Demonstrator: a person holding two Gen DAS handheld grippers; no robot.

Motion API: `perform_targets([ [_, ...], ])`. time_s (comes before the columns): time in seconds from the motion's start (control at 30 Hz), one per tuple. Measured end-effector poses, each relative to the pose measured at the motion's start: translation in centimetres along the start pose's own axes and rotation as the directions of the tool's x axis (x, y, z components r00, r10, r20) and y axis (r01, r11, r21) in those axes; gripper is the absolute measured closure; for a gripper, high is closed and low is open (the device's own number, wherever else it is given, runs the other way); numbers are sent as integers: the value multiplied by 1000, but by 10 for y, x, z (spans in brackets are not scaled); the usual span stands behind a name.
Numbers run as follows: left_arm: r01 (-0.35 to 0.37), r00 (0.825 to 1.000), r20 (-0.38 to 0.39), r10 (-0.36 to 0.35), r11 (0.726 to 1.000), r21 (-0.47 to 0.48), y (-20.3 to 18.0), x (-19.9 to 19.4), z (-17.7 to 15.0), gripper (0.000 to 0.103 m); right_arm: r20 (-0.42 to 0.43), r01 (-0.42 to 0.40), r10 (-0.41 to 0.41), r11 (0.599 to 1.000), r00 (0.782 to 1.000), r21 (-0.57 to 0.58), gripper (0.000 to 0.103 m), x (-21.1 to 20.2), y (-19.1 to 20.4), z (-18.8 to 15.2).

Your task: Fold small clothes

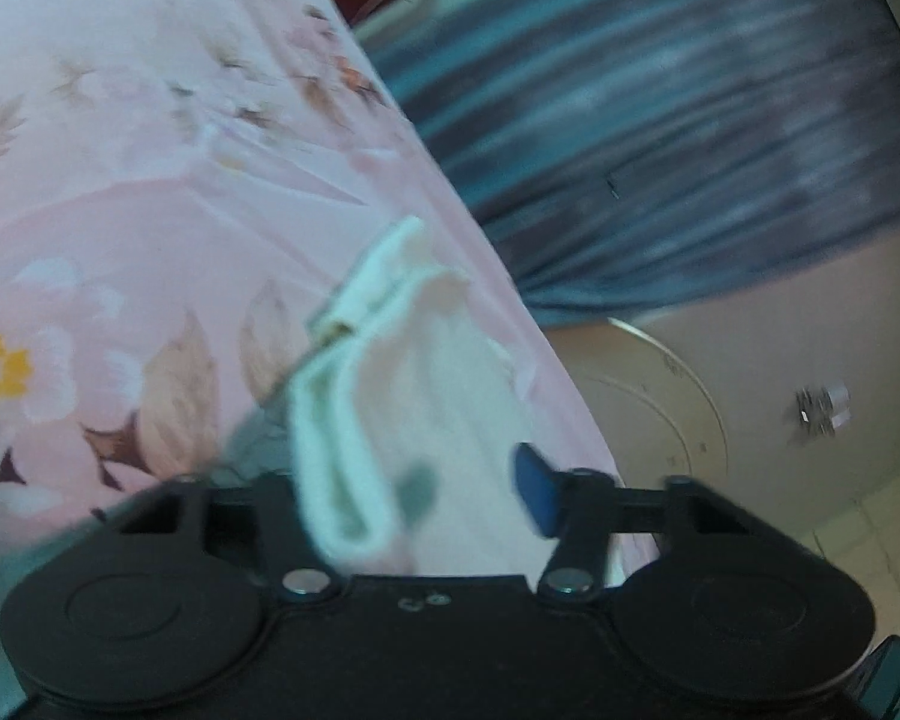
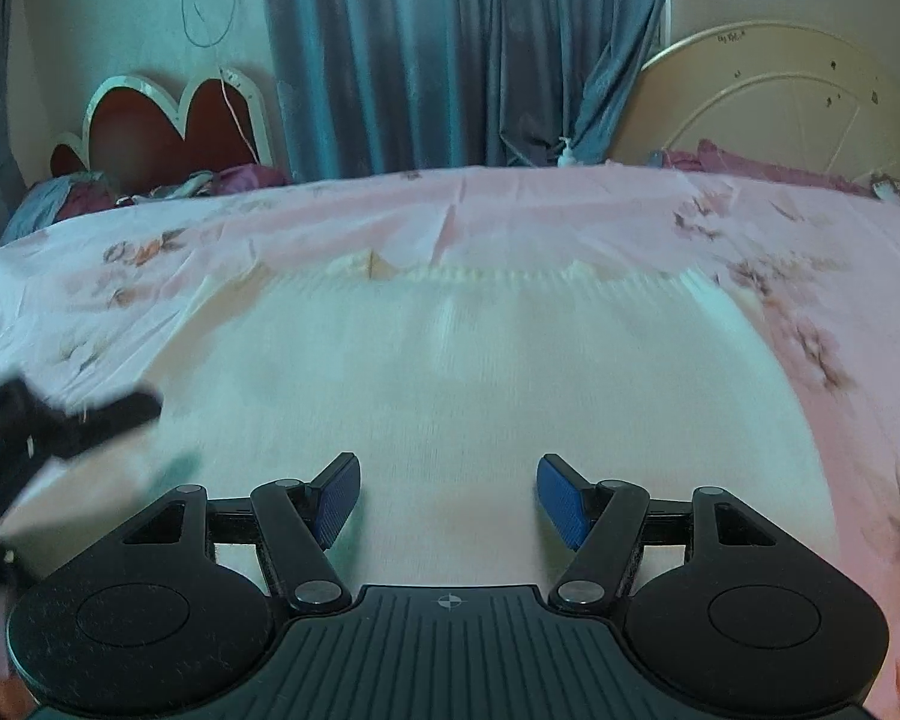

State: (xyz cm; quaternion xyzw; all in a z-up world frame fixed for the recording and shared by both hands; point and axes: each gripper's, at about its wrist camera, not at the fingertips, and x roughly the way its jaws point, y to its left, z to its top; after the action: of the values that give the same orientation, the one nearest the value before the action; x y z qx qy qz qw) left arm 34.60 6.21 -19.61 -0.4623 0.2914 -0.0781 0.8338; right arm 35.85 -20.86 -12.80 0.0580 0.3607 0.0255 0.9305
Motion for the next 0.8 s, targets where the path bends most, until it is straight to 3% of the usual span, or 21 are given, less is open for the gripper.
perform_targets([
  [0.13, -30, 999, 30, 31, 999, -28, 7, 1, -1, 85, -3, 6, -7, 999, 1000, -40, 38, 22, -2, 8],
  [0.17, -38, 999, 35, 40, 999, -36, 8, 2, -1, 88, -37, 13, -16, 998, 999, -60, 38, 31, -2, 5],
  [0.23, -53, 997, 45, 55, 998, -45, 8, 2, -1, 92, -19, 16, -19, 991, 1000, -130, 38, 37, 1, -6],
  [0.3, -65, 997, 51, 66, 997, -32, 5, 0, -2, 94, -4, 30, -31, 980, 1000, -196, 37, 36, 6, -12],
  [0.57, -81, 993, 98, 70, 990, 115, -31, -9, -3, 96, 41, 18, -9, 977, 999, -214, 36, 37, 3, -21],
  [0.67, -61, 994, 101, 39, 972, 226, -56, -9, -5, 96, 33, -3, 11, 976, 999, -216, 35, 36, 2, -18],
  [0.8, 1, 998, 61, -27, 923, 384, -101, 0, -16, 96, 25, -58, 63, 981, 998, -183, 35, 30, -9, -12],
])
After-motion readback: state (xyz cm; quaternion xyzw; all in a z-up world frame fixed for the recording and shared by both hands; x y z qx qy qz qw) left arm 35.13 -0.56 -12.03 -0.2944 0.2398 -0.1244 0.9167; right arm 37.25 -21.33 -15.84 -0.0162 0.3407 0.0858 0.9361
